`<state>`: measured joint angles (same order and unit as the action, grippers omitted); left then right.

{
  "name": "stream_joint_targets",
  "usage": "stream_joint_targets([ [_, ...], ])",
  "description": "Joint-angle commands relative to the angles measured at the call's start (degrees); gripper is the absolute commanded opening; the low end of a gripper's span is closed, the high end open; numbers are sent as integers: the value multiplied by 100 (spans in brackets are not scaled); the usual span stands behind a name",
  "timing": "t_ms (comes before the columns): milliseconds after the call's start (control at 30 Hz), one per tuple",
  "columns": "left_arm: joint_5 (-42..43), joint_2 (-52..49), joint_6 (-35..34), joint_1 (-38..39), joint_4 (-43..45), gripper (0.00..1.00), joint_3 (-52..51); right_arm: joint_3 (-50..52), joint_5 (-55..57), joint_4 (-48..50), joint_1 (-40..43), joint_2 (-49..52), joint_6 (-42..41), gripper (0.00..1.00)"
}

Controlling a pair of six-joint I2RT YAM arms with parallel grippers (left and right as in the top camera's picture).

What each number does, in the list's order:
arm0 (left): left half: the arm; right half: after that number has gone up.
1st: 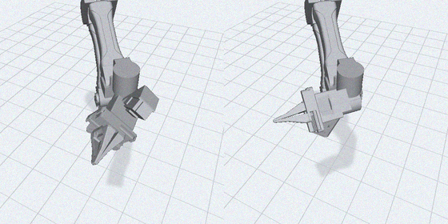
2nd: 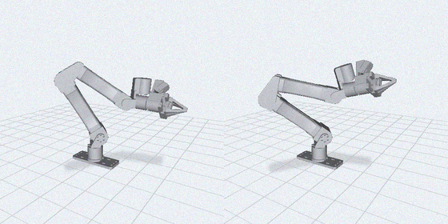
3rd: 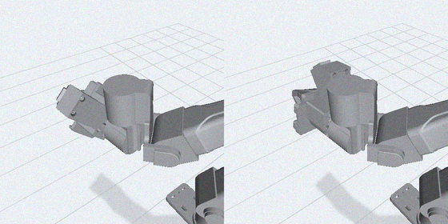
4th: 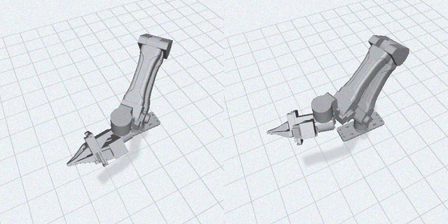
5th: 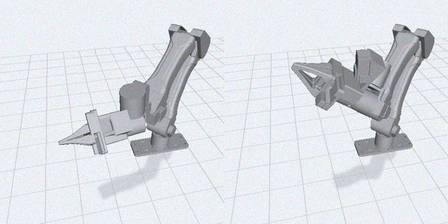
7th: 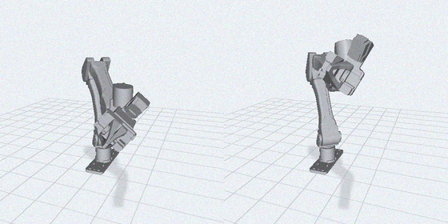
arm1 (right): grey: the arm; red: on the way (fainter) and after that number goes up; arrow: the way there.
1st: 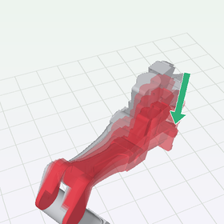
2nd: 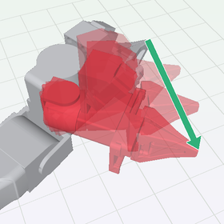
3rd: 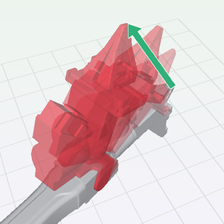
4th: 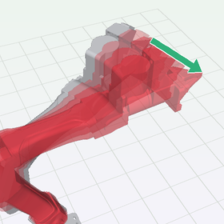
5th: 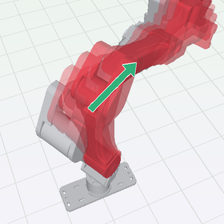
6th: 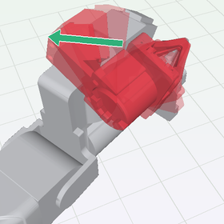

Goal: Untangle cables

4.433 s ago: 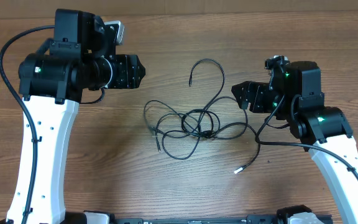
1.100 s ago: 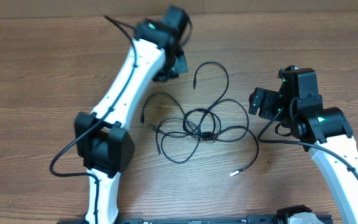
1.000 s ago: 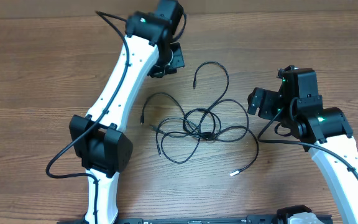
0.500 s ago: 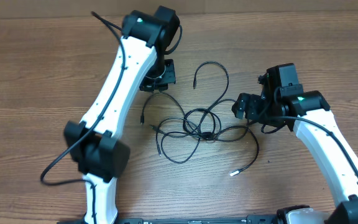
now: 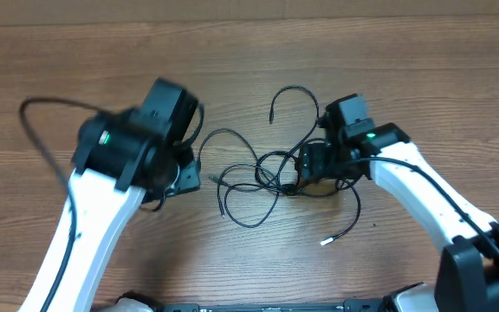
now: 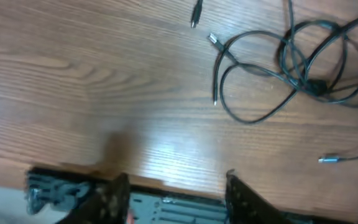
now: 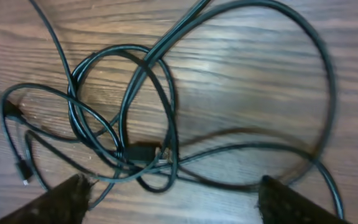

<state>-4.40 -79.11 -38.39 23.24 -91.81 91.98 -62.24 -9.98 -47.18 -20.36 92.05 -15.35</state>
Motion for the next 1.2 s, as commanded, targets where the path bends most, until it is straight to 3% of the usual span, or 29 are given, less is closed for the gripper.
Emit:
stream_joint_targets([
  [0,63,330,-448,-17,542,54,-562,2,238,142,-87,249,35,80],
  [167,474,321,-527,-7,1300,56,-1211,4,-162,184,-103,730,42,76],
  [300,769,109,-691,-7,1794,59,-1670,4,-385,240,-175,1080,42,63],
  [333,887,44,-688,-4,1930,59,-1770,4,-385,271,-188,1123,39,57],
  [467,1067,-227,-688,7,2229,59,-1982,-4,-420,411,-232,1147,39,8],
  [500,1064,-323,-686,11,2269,59,-1987,-20,-514,428,-232,1147,39,4],
  [733,1443,-935,-636,127,2686,63,-1987,-815,-1368,210,-229,1032,68,4],
  [967,2406,-1425,-352,267,3418,63,-1987,-2463,-1368,-625,-251,743,85,4],
  [1167,2527,-1539,-343,264,3766,62,-1987,-2826,-1423,-901,-251,664,20,4],
])
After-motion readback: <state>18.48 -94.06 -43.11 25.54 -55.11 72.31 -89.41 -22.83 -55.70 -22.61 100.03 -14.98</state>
